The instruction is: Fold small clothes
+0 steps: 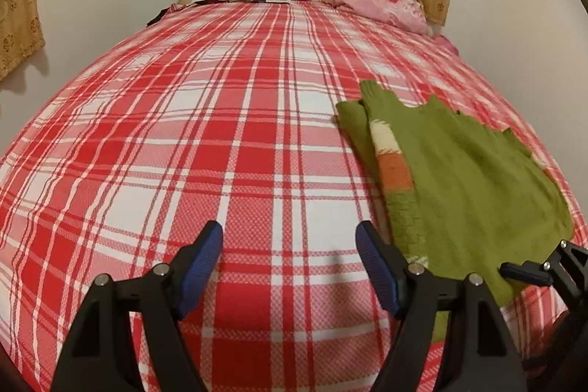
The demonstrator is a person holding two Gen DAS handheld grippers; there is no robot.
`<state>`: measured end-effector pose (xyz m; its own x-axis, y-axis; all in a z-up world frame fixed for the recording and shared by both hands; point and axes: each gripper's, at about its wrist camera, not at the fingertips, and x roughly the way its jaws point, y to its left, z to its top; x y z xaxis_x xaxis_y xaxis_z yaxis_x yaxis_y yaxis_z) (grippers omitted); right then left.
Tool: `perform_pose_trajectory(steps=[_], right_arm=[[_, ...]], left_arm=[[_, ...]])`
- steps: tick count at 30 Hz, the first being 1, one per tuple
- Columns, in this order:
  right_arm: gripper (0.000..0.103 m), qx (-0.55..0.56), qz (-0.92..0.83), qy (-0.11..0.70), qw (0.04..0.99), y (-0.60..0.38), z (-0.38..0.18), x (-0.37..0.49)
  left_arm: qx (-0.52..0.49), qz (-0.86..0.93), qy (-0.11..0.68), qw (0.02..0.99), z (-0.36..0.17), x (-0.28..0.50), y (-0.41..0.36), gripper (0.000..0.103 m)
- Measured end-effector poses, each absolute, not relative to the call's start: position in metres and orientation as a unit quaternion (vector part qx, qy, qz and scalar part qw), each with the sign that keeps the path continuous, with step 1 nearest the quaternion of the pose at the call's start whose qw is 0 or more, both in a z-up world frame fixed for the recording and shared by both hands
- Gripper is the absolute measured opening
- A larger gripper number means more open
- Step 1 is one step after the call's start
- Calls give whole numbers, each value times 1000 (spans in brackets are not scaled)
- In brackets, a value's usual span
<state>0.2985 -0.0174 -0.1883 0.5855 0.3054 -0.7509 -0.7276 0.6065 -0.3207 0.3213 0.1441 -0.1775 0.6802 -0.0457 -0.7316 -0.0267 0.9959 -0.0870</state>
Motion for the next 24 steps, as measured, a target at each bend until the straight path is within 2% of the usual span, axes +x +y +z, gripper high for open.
perform_pose_trajectory(steps=[11,24], right_arm=[[59,-300,287,315,854,14,-191,331],[57,-349,294,275,846,29,-198,304]], left_arm=[[-41,-10,419,907,-187,337,149,77],[-100,-112,410,899,-176,371,139,77]])
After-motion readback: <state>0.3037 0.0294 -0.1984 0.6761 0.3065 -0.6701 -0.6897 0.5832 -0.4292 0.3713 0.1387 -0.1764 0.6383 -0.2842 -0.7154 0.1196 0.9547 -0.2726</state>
